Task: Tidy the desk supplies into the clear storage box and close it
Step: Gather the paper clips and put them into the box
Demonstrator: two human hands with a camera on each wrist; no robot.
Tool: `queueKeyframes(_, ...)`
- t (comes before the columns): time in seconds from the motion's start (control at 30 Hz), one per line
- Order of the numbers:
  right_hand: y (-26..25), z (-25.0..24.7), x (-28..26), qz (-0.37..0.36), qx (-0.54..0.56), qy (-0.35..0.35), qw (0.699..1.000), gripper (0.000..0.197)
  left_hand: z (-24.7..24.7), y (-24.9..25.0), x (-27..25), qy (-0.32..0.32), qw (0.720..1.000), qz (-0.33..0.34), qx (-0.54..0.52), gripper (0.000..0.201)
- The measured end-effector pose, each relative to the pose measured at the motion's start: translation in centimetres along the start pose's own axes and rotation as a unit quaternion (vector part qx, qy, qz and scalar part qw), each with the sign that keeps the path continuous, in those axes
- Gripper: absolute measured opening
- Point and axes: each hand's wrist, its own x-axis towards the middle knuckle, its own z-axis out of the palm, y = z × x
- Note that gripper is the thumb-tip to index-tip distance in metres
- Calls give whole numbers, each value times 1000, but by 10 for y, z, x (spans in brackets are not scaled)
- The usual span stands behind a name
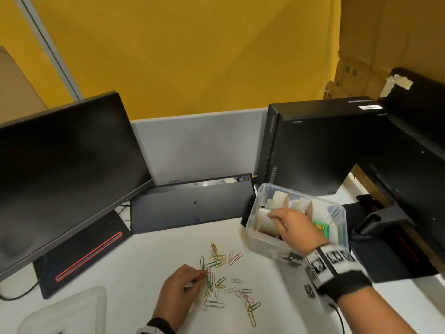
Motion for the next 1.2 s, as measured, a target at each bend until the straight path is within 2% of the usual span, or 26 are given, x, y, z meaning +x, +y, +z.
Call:
queueKeyframes(0.1,42,10,-28,31,-1,177,984,30,6,18,6,20,999,13,-35,35)
queueKeyframes(0.17,68,23,-40,98,-29,213,972,43,10,41,15,35,997,28,-60,32)
queueKeyframes(0.23,86,35,-47,152,-21,203,967,59,15,68,30,49,994,57,-73,27)
queueKeyframes(0.3,94,43,-50,167,29,201,965,64,24,93,50,44,993,87,-64,24)
queueKeyframes(0.37,96,48,-50,165,57,211,962,62,35,114,73,12,993,113,-34,21)
queueKeyframes(0.47,97,51,-51,168,52,219,960,60,55,134,106,-68,982,135,109,24)
queueKeyframes(0.53,98,51,-51,171,46,213,961,59,68,143,128,-135,959,120,220,28)
queueKeyframes(0.63,98,51,-52,177,48,208,961,57,83,159,150,-228,901,65,363,35)
queueKeyframes(0.67,97,51,-52,179,48,207,961,56,88,164,156,-252,887,44,384,37)
queueKeyframes(0.77,96,50,-53,174,38,209,962,54,100,177,168,-296,869,-19,396,49)
queueKeyframes(0.83,97,51,-53,170,35,208,963,53,103,181,170,-314,863,-25,396,49)
queueKeyframes(0.9,98,52,-53,166,39,212,962,53,95,179,164,-305,877,11,370,38)
queueKeyframes(0.93,99,52,-53,164,41,215,962,53,87,177,159,-288,896,37,336,32)
queueKeyframes(1.0,99,53,-53,158,43,219,962,52,67,166,142,-212,944,88,238,30)
queueKeyframes(1.07,99,52,-54,154,42,218,963,51,45,146,120,-123,976,105,146,30)
queueKeyframes(1.13,96,49,-55,147,17,216,965,49,24,115,99,-77,986,93,118,29)
queueKeyframes(1.2,88,45,-58,115,-37,230,966,46,5,76,76,-74,983,60,157,27)
